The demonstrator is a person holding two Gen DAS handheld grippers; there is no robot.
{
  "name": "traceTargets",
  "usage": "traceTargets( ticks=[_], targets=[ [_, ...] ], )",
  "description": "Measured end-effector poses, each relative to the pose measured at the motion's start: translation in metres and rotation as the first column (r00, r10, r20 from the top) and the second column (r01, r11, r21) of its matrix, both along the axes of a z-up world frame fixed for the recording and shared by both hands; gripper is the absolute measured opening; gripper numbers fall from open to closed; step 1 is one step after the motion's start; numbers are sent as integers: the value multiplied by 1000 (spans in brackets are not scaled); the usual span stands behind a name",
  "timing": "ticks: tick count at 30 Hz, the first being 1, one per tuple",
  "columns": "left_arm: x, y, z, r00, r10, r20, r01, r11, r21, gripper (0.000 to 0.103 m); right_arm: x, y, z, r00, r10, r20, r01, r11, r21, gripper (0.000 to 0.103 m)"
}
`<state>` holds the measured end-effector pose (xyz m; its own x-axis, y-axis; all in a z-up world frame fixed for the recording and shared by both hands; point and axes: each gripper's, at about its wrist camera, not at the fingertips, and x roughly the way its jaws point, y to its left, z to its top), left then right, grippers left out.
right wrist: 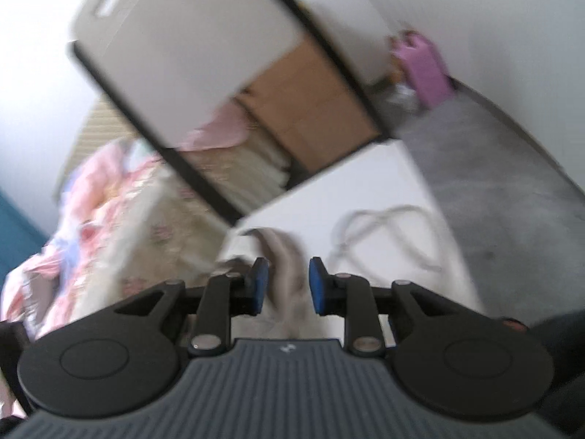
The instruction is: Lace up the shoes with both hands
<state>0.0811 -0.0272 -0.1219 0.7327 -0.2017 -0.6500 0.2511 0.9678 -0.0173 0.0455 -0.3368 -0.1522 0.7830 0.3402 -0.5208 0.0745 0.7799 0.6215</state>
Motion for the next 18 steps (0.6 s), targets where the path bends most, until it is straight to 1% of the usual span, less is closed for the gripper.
traceTargets(
  ticks=[4,7,10,13,18],
  targets=[
    [-1,-3,0,1000,4,8,-4,1000,11,17,0,-16,-14,990,-63,-129,50,994,-96,27],
    [-2,-6,0,1000,6,23,-7,1000,28,18,-2,-18,-21,981,-67,-183,40,988,-148,27],
    [-4,-6,4,999,10,37,-11,1000,18,18,5,-15,-23,981,-57,-185,20,980,-198,27],
    [-6,-6,6,999,16,50,-17,1000,15,20,16,-12,-24,984,-41,-176,-3,971,-240,27],
    [-8,-5,4,999,16,41,-17,1000,20,21,35,-5,-27,987,-13,-162,-39,950,-311,27]
  ],
)
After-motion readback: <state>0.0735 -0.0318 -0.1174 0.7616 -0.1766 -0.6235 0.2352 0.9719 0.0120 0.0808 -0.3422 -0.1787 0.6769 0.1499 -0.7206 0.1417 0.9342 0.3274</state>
